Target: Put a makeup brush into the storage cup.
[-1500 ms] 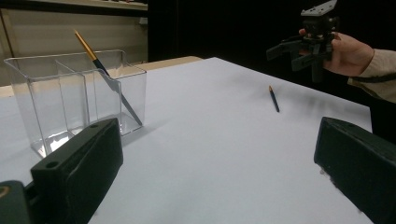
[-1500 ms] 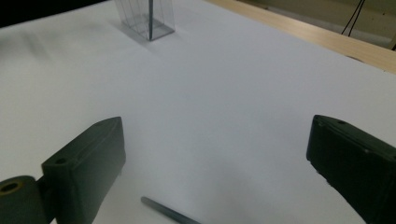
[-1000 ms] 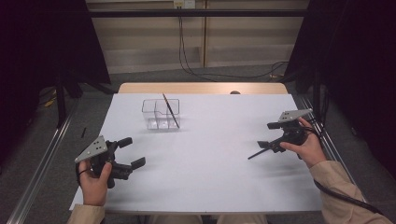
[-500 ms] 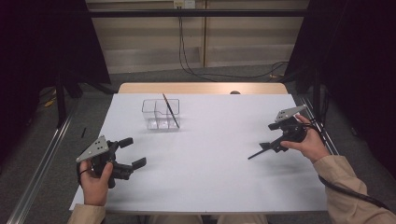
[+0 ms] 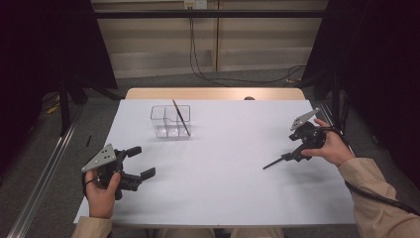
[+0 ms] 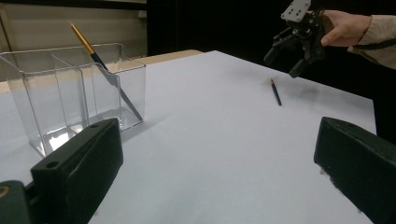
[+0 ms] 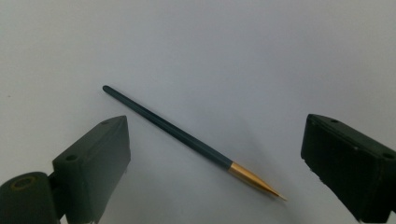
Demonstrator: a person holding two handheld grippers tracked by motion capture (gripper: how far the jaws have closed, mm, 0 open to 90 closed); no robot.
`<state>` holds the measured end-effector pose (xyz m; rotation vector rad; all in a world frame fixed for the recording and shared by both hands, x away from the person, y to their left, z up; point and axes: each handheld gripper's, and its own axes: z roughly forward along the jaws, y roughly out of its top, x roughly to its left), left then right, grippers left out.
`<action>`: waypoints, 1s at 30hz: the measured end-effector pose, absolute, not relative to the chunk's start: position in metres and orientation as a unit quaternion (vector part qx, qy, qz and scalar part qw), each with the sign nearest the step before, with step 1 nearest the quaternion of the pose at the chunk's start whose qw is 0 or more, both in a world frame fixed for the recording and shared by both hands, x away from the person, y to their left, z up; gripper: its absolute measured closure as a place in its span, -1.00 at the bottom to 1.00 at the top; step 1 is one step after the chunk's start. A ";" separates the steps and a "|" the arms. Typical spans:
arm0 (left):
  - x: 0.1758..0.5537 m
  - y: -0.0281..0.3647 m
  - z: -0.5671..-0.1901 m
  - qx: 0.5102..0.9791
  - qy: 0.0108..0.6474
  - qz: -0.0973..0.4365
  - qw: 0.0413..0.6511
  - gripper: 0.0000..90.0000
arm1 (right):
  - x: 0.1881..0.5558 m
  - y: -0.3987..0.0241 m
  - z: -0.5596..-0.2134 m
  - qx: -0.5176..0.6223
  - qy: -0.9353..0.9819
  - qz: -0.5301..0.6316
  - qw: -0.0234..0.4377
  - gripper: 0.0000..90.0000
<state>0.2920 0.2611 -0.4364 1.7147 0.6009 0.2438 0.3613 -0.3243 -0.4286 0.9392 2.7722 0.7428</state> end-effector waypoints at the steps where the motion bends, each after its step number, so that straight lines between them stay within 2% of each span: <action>1: 0.292 0.261 -0.436 0.742 0.261 0.106 0.608 -0.97 | 0.362 -0.324 -0.429 0.312 0.918 0.239 0.059 -0.82; 17: 0.293 0.260 -0.437 0.742 0.261 0.102 0.609 -0.97 | 0.367 -0.325 -0.435 0.281 0.942 0.174 0.063 -0.59; 30: 0.294 0.258 -0.438 0.745 0.259 0.096 0.607 -0.97 | 0.370 -0.322 -0.449 0.238 0.956 0.156 0.069 -0.56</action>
